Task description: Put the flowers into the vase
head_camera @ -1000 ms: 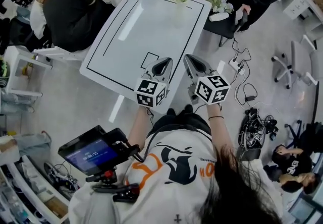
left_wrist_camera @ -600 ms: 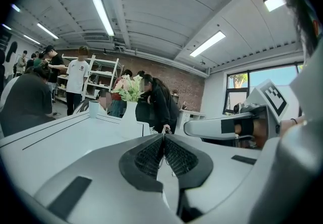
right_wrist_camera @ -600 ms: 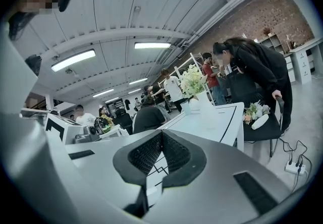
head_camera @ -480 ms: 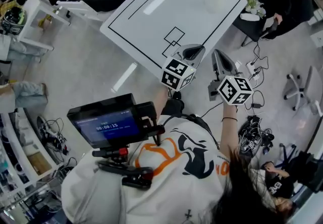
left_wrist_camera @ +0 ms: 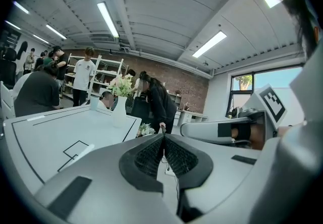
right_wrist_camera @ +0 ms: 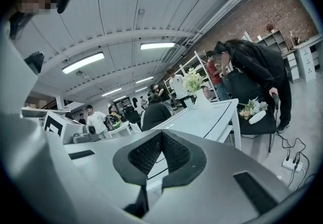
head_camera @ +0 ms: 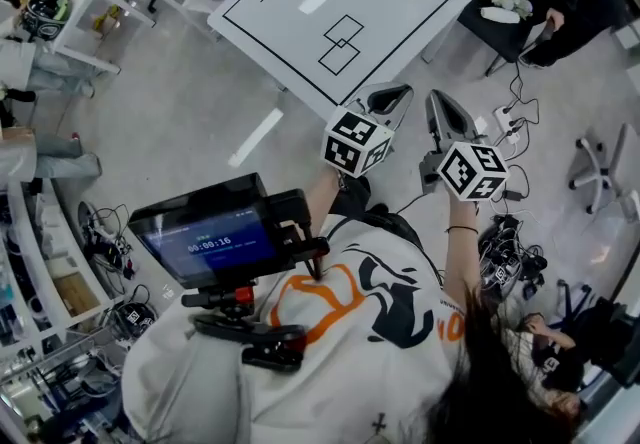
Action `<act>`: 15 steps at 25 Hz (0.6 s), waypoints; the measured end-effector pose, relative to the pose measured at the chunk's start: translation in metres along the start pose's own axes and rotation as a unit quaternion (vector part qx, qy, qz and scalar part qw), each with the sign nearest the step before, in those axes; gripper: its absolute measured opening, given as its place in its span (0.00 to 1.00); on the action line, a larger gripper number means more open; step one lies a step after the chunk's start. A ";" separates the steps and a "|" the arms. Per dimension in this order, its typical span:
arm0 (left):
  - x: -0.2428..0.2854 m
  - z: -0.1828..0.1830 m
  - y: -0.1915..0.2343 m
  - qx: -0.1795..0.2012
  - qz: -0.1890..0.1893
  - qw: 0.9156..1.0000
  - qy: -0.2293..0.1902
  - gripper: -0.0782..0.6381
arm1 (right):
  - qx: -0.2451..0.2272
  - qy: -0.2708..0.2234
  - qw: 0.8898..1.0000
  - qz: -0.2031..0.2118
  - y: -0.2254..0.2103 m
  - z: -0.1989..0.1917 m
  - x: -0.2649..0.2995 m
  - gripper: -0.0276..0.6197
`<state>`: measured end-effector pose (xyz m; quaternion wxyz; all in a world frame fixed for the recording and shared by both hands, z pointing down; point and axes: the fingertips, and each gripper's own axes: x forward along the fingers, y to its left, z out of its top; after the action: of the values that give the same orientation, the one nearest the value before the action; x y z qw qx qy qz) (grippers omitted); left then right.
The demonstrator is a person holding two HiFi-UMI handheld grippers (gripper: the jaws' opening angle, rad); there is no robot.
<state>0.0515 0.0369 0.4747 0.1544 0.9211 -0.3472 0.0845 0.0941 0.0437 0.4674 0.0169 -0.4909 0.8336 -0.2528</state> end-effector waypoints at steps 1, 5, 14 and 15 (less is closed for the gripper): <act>-0.006 -0.004 -0.007 -0.003 0.003 1.000 0.000 0.13 | 0.000 0.001 1.000 0.003 0.003 -0.004 -0.007 0.06; -0.023 -0.017 -0.024 -0.015 0.018 1.000 -0.003 0.13 | -0.003 0.003 1.000 0.020 0.013 -0.015 -0.026 0.06; -0.038 -0.022 -0.054 -0.004 0.033 0.999 -0.010 0.12 | -0.014 -0.009 0.999 0.036 0.023 -0.021 -0.060 0.06; -0.040 -0.022 -0.058 -0.001 0.034 0.999 -0.011 0.13 | -0.013 -0.010 0.999 0.037 0.024 -0.021 -0.063 0.06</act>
<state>0.0590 0.1103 0.4715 0.1487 0.9096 -0.3798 0.0795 0.1013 0.1138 0.4607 0.0283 -0.4626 0.8542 -0.2358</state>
